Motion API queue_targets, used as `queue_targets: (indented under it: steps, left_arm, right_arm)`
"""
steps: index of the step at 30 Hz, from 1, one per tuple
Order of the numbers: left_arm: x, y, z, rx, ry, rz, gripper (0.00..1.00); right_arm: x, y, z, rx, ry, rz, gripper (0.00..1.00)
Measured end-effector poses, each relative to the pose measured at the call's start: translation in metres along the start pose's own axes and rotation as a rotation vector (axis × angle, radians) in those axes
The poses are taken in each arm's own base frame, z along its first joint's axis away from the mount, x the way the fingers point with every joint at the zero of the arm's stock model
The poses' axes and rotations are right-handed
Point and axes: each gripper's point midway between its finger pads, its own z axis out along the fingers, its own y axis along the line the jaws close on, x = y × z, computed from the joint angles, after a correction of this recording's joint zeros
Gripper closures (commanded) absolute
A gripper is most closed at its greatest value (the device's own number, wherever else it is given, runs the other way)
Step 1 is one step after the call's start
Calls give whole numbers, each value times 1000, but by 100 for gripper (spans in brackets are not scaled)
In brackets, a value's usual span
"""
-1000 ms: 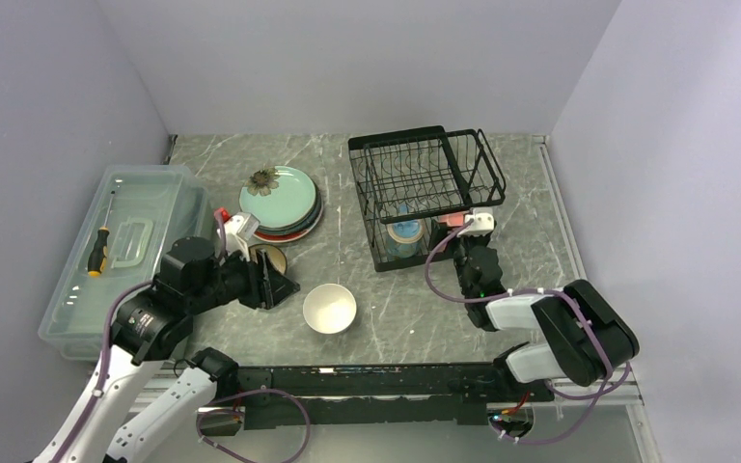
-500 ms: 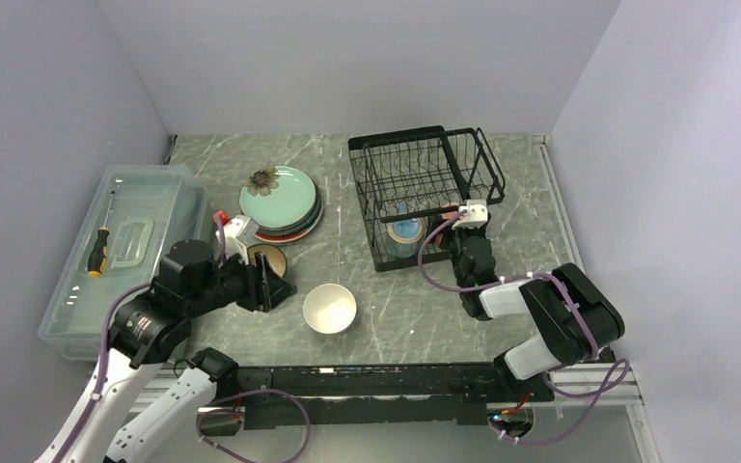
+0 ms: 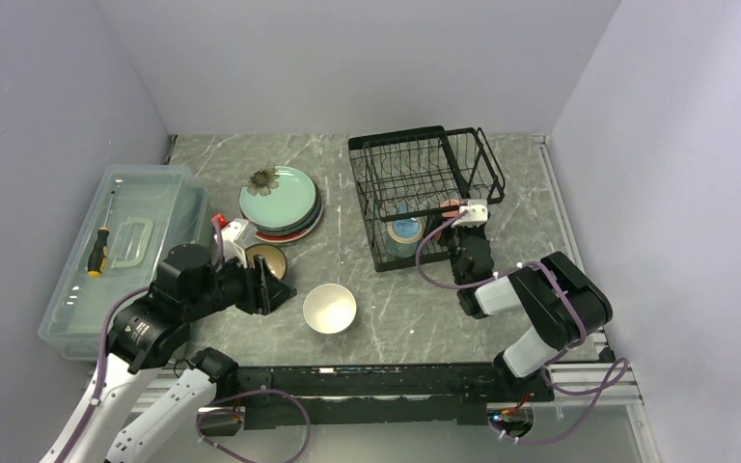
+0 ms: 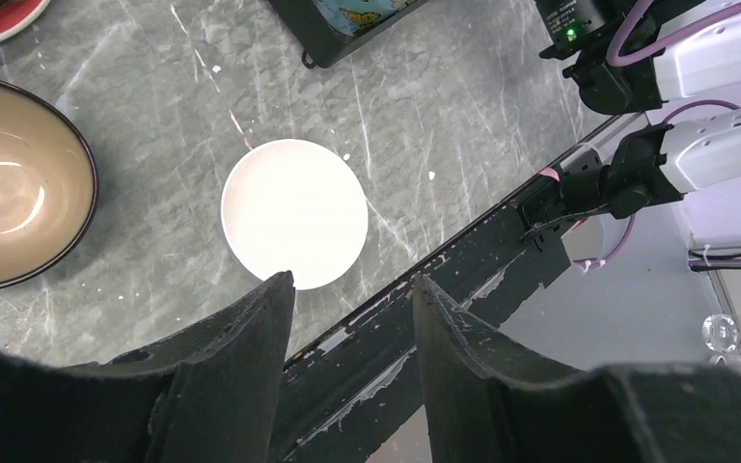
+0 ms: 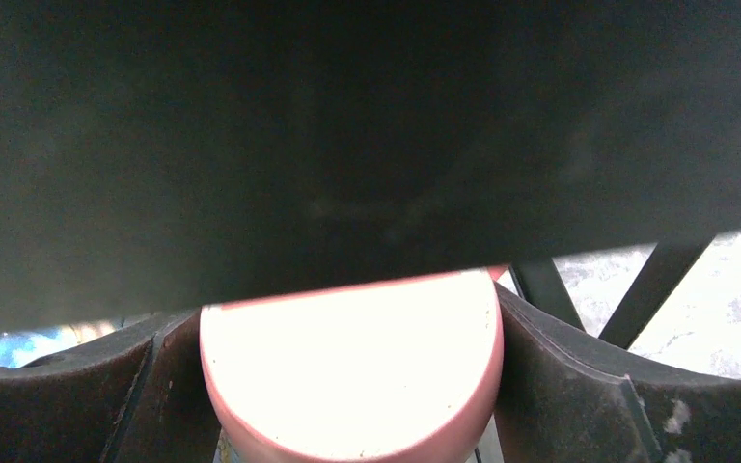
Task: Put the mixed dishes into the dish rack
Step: Turn the cup upside down in the dish rack.
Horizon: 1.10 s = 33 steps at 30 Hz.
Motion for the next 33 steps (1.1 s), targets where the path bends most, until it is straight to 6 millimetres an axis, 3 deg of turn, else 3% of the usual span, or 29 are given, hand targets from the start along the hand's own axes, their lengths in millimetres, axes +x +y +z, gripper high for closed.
queue_targets:
  steps: [16,33]
  left_arm:
    - [1,0,0,3,2,0,45]
    - [1,-1,-1,7,-7,3,45]
  right_arm:
    - [9,-9,-15,15,33,2,53]
    - [21,-19,-12,72,55,-21,49]
